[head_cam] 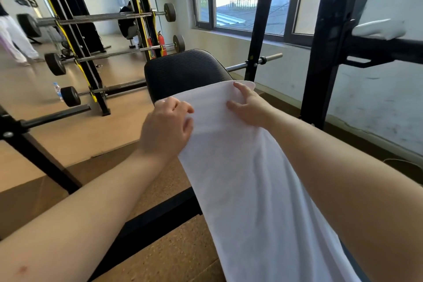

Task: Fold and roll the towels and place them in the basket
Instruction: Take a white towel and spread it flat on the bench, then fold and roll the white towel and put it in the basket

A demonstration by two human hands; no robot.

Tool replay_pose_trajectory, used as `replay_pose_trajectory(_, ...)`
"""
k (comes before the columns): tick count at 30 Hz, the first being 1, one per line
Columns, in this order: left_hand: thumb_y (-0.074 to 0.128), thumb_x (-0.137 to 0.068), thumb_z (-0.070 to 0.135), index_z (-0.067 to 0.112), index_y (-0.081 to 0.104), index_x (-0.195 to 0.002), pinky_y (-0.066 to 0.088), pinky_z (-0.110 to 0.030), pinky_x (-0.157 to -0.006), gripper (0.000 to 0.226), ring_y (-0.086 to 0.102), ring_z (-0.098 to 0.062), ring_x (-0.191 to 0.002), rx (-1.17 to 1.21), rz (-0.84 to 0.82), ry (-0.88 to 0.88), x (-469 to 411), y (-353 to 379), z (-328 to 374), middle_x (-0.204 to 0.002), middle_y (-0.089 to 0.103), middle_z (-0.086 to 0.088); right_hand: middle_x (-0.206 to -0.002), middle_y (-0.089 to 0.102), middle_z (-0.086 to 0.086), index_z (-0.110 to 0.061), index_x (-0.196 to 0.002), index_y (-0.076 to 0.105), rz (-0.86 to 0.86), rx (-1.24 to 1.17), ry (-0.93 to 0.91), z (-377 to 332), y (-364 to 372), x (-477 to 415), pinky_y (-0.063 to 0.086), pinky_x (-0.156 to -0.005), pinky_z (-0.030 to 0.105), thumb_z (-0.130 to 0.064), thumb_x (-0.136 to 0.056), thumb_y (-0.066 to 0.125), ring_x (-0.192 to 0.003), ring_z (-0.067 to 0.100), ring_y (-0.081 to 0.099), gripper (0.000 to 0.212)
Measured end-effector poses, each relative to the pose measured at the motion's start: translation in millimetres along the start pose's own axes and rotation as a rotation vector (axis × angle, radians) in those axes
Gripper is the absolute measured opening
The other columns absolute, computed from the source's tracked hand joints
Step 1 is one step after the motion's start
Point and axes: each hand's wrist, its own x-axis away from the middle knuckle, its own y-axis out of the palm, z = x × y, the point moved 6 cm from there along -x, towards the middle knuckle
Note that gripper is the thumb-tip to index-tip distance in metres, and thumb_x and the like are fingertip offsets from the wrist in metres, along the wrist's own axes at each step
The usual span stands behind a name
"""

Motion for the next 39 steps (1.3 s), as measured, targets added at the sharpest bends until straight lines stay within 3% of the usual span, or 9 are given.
replay_pose_trajectory(2, 0.052, -0.099, 0.050, 0.018, 0.051, -0.143, 0.043, -0.045, -0.105, 0.054, 0.041, -0.033, -0.133, -0.063, -0.154, -0.149, 3.9, 14.7, -3.7, -0.146, 0.045, -0.011, -0.169, 0.018, -0.003, -0.040, -0.161, 0.020, -0.029, 0.011, -0.007, 1.6, 7.1, -1.4, 0.037, -0.112, 0.032, -0.057, -0.090, 0.068, -0.147, 0.027, 0.036, 0.088)
replay_pose_trajectory(4, 0.039, -0.098, 0.067, 0.020, 0.019, -0.161, 0.017, -0.049, -0.123, 0.081, 0.008, -0.037, -0.154, -0.096, -0.307, -0.272, 6.8, 26.9, -13.8, -0.168, 0.008, -0.012, -0.170, 0.014, -0.006, -0.041, -0.162, 0.015, -0.023, 0.006, -0.004, 3.8, 9.7, -4.0, 0.032, -0.117, 0.035, -0.064, -0.084, 0.072, -0.151, 0.026, 0.030, 0.099)
replay_pose_trajectory(6, 0.030, -0.094, 0.077, 0.025, -0.009, -0.162, 0.001, -0.050, -0.125, 0.094, -0.012, -0.036, -0.156, -0.069, -0.415, -0.344, 9.9, 35.3, -23.5, -0.168, -0.024, -0.006, -0.171, 0.012, -0.008, -0.042, -0.163, 0.011, -0.022, 0.015, -0.007, 3.9, 8.5, -7.2, 0.028, -0.119, 0.034, -0.066, -0.081, 0.074, -0.153, 0.024, 0.027, 0.106)
replay_pose_trajectory(8, 0.028, -0.093, 0.080, 0.025, -0.018, -0.161, -0.001, -0.051, -0.126, 0.098, -0.016, -0.034, -0.156, -0.056, -0.453, -0.356, 10.9, 39.1, -27.9, -0.165, -0.035, -0.003, -0.172, 0.009, -0.008, -0.046, -0.162, 0.008, -0.043, 0.066, 0.015, 3.9, 6.9, -8.3, 0.027, -0.122, 0.036, -0.072, -0.077, 0.073, -0.155, 0.026, 0.024, 0.110)
replay_pose_trajectory(11, 0.029, -0.094, 0.078, 0.025, -0.016, -0.161, -0.002, -0.052, -0.126, 0.097, -0.019, -0.033, -0.156, -0.042, -0.449, -0.361, 10.5, 35.2, -26.5, -0.166, -0.033, -0.004, -0.171, 0.019, -0.004, -0.052, -0.159, 0.006, -0.050, 0.162, 0.074, 8.2, 5.5, -4.3, 0.033, -0.120, 0.049, -0.082, -0.076, 0.064, -0.151, 0.036, 0.029, 0.106)
replay_pose_trajectory(15, 0.039, -0.098, 0.067, 0.027, 0.001, -0.162, 0.000, -0.050, -0.126, 0.085, -0.017, -0.030, -0.157, 0.029, -0.308, -0.349, 12.3, 15.3, -18.6, -0.170, -0.018, -0.008, -0.169, 0.023, -0.005, -0.041, -0.162, 0.010, 0.012, 0.286, 0.089, 11.7, -4.3, 19.4, 0.031, -0.117, 0.057, -0.080, -0.088, 0.047, -0.151, 0.033, 0.026, 0.092)
replay_pose_trajectory(30, 0.047, -0.102, 0.049, 0.031, 0.020, -0.157, 0.016, -0.049, -0.125, 0.063, 0.000, -0.028, -0.157, 0.119, -0.412, -0.272, 66.5, -31.8, 67.1, -0.170, 0.004, -0.006, -0.165, 0.030, 0.011, -0.026, -0.163, 0.021, 0.038, 0.164, 0.165, 43.2, -47.4, 155.1, 0.027, -0.122, 0.043, -0.059, -0.097, 0.055, -0.151, 0.031, 0.031, 0.082)
replay_pose_trajectory(35, 0.048, -0.102, 0.047, 0.029, 0.026, -0.157, 0.018, -0.049, -0.125, 0.063, 0.012, -0.028, -0.155, 0.159, -0.482, -0.243, 104.0, -39.0, 99.3, -0.167, 0.016, -0.008, -0.154, 0.043, 0.014, -0.021, -0.160, 0.029, -0.038, 0.176, 0.226, 62.8, -40.1, 211.9, 0.037, -0.115, 0.040, -0.047, -0.097, 0.062, -0.142, 0.032, 0.042, 0.076)
replay_pose_trajectory(39, 0.049, -0.102, 0.045, 0.027, 0.029, -0.157, 0.019, -0.046, -0.124, 0.062, 0.017, -0.029, -0.153, 0.167, -0.554, -0.183, 139.2, -33.9, 128.8, -0.165, 0.021, -0.009, -0.146, 0.047, 0.015, -0.025, -0.157, 0.036, -0.125, 0.223, 0.280, 83.7, -30.0, 266.2, 0.043, -0.100, 0.033, -0.032, -0.096, 0.064, -0.127, 0.031, 0.054, 0.068)
